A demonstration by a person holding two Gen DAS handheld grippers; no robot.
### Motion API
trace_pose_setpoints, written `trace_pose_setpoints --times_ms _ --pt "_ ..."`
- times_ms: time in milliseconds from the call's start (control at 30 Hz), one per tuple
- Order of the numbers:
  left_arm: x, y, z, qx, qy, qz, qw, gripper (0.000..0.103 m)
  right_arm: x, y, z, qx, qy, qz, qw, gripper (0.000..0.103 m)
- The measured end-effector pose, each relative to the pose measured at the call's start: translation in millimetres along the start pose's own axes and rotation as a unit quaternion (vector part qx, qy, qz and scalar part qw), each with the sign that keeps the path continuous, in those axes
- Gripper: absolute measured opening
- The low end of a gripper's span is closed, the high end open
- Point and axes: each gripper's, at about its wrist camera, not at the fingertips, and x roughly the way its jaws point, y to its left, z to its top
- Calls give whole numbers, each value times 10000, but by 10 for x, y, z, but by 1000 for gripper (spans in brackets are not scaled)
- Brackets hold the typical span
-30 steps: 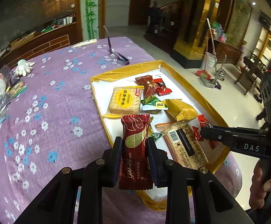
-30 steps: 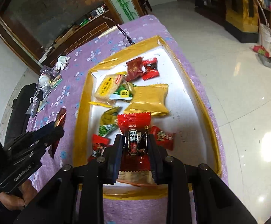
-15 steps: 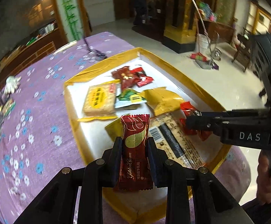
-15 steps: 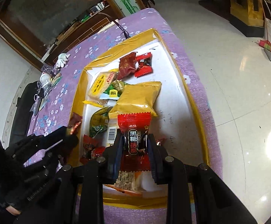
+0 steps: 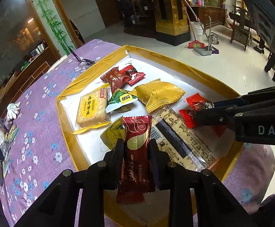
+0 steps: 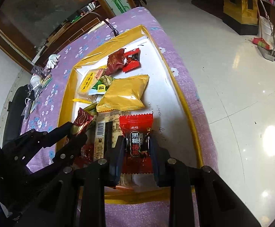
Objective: Organize snacks
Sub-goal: 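Lower both held candies into the tray and open both grippers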
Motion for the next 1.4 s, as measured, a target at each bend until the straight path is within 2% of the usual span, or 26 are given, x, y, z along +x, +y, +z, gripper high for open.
trace_pose_setpoints --times_ms 1400 --pt "119 -69 -60 243 97 55 9996 27 47 14 -62 -49 113 -252 9996 26"
